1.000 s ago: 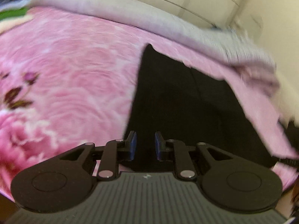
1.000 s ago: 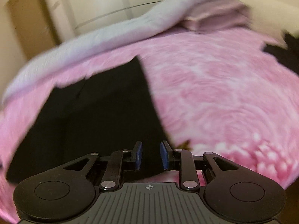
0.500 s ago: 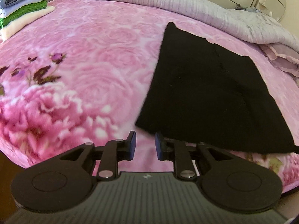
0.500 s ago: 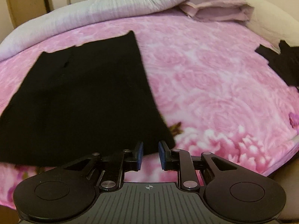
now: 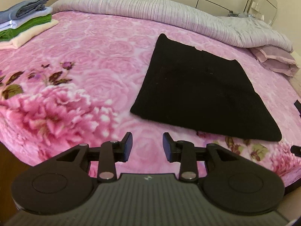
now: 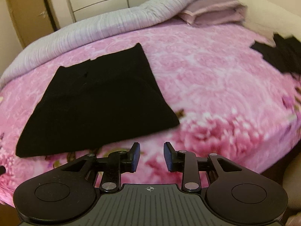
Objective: Fold clothes
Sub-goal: 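Open both grippers and withdraw from the folded black skirt, then move both grippers to the skirt's folded edge and close them on it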
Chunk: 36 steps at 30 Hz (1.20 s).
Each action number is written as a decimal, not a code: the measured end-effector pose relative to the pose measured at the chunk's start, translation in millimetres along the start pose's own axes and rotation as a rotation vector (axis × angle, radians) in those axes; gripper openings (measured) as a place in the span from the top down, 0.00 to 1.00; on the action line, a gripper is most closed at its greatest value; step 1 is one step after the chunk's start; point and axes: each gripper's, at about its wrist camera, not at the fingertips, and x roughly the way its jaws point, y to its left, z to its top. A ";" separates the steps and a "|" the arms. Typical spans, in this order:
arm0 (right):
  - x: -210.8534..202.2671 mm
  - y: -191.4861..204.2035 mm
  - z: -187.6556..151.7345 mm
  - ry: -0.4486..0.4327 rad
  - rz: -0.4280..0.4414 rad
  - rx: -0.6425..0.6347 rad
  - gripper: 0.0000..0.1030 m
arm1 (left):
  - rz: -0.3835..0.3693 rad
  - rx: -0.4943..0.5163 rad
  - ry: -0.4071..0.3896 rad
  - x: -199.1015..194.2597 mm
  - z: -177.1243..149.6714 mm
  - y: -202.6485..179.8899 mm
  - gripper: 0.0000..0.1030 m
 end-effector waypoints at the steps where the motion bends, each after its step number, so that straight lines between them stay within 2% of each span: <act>1: -0.7 -5.0 -3.4 0.010 -0.007 0.018 0.68 | 0.005 -0.003 0.004 -2.0 -2.8 2.4 0.69; 8: -2.5 -28.4 -18.8 0.064 -0.045 0.101 0.67 | 0.063 0.000 0.024 -8.2 -11.1 8.5 0.69; 14: -6.9 -14.3 -17.6 0.047 -0.041 0.048 0.67 | 0.096 0.081 0.013 -14.9 -5.8 -16.9 0.61; 20: -6.5 0.2 -19.0 0.037 -0.048 -0.023 0.66 | 0.085 0.147 0.013 -14.3 -5.7 -37.2 0.59; 36: 1.3 13.6 -15.1 0.032 -0.044 -0.085 0.61 | 0.031 0.197 0.016 -2.8 -1.1 -60.6 0.58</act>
